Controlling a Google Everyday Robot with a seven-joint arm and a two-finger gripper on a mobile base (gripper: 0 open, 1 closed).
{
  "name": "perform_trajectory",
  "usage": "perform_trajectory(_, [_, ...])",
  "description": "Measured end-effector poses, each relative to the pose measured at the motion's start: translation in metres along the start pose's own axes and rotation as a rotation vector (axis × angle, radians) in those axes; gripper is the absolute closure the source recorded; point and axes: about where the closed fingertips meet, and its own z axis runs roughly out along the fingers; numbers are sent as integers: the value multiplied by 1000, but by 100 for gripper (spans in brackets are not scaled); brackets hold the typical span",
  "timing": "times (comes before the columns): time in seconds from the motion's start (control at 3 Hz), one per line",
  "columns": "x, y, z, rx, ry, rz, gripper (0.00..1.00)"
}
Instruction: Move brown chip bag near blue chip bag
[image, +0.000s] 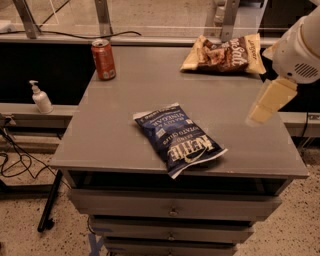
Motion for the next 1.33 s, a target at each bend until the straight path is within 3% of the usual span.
perform_trajectory(0.33, [-4,-51,32,97,-85,52,0])
perform_trajectory(0.67, [-7,-96,56,163,-177,134,0])
perform_trajectory(1.33, [-6,-168,112,248,-197,283,0])
